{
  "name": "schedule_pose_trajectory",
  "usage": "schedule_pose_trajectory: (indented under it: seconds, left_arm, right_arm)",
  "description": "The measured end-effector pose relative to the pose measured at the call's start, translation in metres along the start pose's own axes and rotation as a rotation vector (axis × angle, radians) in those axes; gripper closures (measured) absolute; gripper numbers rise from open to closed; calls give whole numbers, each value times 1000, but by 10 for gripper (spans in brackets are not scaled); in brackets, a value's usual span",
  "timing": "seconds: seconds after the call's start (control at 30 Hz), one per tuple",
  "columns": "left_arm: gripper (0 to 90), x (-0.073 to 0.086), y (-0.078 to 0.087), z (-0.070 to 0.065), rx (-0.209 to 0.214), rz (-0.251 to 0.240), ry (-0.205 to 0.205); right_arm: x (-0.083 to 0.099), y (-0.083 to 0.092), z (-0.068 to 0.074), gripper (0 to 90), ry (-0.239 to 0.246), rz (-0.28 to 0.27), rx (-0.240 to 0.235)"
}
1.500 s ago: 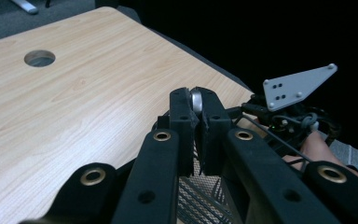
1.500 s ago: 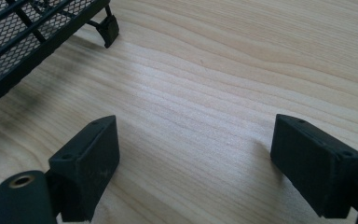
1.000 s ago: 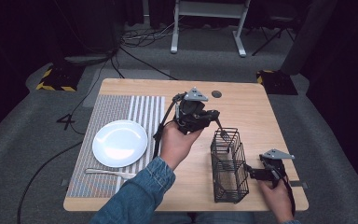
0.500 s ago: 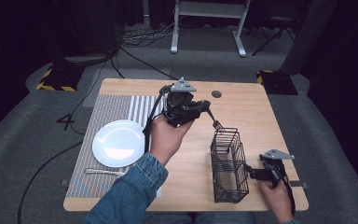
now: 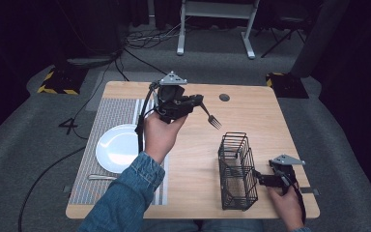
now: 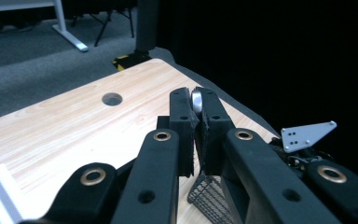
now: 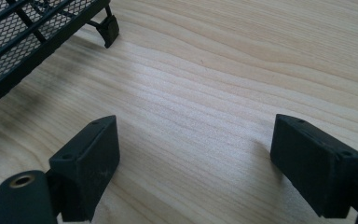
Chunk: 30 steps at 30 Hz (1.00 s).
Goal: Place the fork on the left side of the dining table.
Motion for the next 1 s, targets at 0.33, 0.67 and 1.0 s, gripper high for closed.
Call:
schedule_pose_trajectory:
  seconds: [0.33, 0.67, 1.0]
  left_arm:
    - [865, -2, 19, 34, -95, -3, 34]
    - [865, 1, 26, 68, -190, 11, 68]
    - [865, 3, 32, 117, -290, 20, 155]
  right_arm:
    - [0, 0, 0, 157, -1, 0, 0]
    - [0, 0, 0, 157, -1, 0, 0]
    - [0, 0, 0, 157, -1, 0, 0]
Point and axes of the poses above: each handheld gripper's, and its own axes: y roughly backward along the jaws, x roughly out of its underside, z roughly to its left, the point moved 2 cm from there along -y, roughly forward along the jaws, and after that the axes turned 7 degrees about -z, right-handed, at the moved point
